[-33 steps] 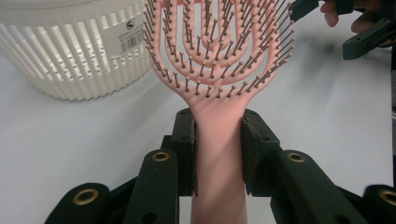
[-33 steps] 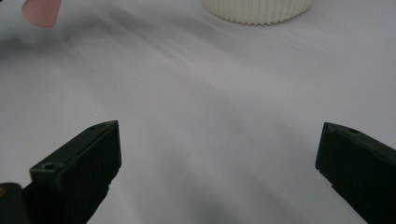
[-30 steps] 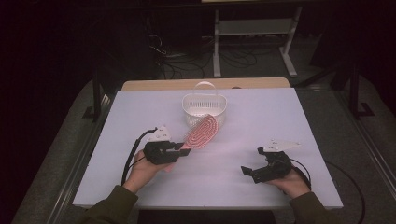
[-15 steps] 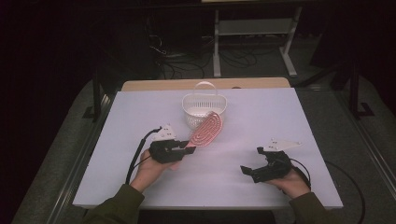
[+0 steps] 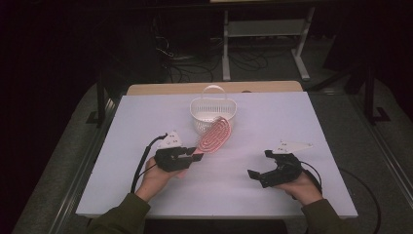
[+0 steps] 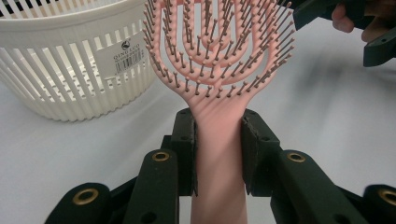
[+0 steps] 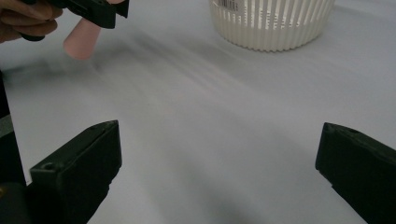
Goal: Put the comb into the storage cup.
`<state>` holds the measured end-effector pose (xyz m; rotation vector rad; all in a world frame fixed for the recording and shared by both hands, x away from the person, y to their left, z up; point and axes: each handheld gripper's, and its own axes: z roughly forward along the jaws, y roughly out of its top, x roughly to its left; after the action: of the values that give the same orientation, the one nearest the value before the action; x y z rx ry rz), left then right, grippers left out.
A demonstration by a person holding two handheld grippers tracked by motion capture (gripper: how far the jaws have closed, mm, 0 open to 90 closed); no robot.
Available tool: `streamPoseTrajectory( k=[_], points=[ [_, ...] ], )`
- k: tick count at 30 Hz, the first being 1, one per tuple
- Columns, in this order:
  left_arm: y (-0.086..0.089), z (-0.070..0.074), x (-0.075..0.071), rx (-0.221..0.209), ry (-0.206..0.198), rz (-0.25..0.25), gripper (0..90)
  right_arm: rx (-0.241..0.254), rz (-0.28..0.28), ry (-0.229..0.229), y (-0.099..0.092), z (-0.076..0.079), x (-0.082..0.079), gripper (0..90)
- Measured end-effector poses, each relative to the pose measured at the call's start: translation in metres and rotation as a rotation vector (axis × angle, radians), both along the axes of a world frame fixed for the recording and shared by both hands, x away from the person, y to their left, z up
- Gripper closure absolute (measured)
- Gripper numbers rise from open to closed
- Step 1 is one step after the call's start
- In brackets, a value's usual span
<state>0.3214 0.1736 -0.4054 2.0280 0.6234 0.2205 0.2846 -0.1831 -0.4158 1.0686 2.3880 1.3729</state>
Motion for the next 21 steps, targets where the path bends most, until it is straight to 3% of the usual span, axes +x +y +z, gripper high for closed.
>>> streamPoseTrajectory(
  k=[21],
  points=[
    [0.004, -0.001, -0.002, -0.014, 0.005, 0.001, 70.2, 0.05, 0.02, 0.007, 0.019, 0.015, 0.009, 0.0]
  ],
)
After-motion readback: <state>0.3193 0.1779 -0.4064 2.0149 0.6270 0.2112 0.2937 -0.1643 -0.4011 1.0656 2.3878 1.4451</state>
